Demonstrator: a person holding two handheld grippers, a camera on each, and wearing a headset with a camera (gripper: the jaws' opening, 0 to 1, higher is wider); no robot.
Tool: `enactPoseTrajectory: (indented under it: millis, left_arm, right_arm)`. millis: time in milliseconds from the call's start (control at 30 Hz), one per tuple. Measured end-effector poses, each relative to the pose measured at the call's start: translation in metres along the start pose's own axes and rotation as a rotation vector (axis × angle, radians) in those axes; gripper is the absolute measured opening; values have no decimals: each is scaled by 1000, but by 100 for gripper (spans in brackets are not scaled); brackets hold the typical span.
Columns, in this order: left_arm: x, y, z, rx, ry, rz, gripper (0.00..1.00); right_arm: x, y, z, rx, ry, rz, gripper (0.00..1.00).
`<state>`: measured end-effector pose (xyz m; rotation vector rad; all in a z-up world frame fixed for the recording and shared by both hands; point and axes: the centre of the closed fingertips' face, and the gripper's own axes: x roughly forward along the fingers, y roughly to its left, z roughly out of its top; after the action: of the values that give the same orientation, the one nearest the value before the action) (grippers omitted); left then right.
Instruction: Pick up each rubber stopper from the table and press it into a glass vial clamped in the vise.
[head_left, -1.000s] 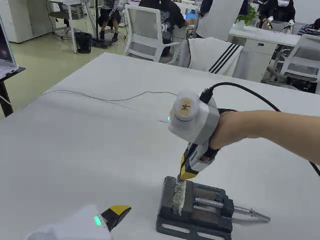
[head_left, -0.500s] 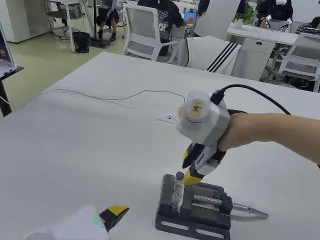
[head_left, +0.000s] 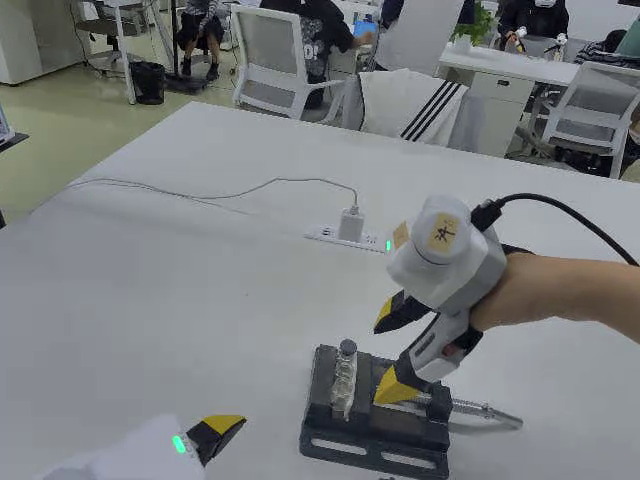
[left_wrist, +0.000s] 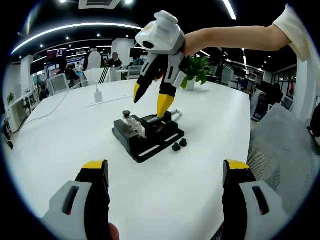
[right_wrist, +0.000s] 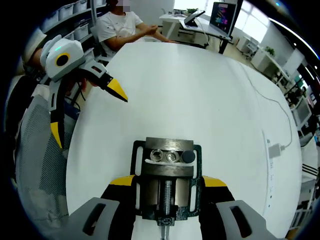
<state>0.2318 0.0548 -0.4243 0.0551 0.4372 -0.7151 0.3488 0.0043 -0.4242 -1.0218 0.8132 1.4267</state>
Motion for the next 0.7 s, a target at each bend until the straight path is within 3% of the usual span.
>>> enactPoseTrajectory:
  millis: [400, 700]
  left_arm:
    - [-2, 2, -2, 18, 13, -6, 94]
    - [-3, 1, -4, 15, 14, -11, 94]
  right_arm:
    - [-6, 23, -22, 29, -7, 0, 47]
    - [-5, 42, -24, 64, -48, 4, 45]
